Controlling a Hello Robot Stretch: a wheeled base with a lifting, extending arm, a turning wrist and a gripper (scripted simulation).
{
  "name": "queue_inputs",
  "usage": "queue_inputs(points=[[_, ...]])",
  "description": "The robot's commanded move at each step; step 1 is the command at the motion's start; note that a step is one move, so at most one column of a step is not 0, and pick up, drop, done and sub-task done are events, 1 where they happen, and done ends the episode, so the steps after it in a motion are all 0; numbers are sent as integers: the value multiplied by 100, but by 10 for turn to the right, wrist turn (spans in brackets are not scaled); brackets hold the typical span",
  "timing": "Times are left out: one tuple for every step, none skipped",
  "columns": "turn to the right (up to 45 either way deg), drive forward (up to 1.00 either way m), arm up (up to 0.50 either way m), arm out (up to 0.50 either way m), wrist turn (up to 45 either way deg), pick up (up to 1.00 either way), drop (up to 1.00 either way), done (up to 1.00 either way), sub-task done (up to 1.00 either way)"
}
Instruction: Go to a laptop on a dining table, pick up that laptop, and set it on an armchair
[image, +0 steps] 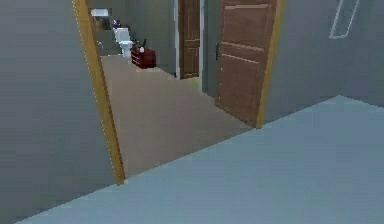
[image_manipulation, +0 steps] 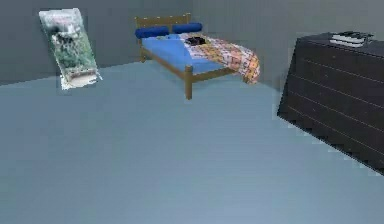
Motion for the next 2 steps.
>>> queue_inputs(points=[[0,100,0,0,0,0,0,0,0],[0,55,0,0,0,0,0,0,0]])
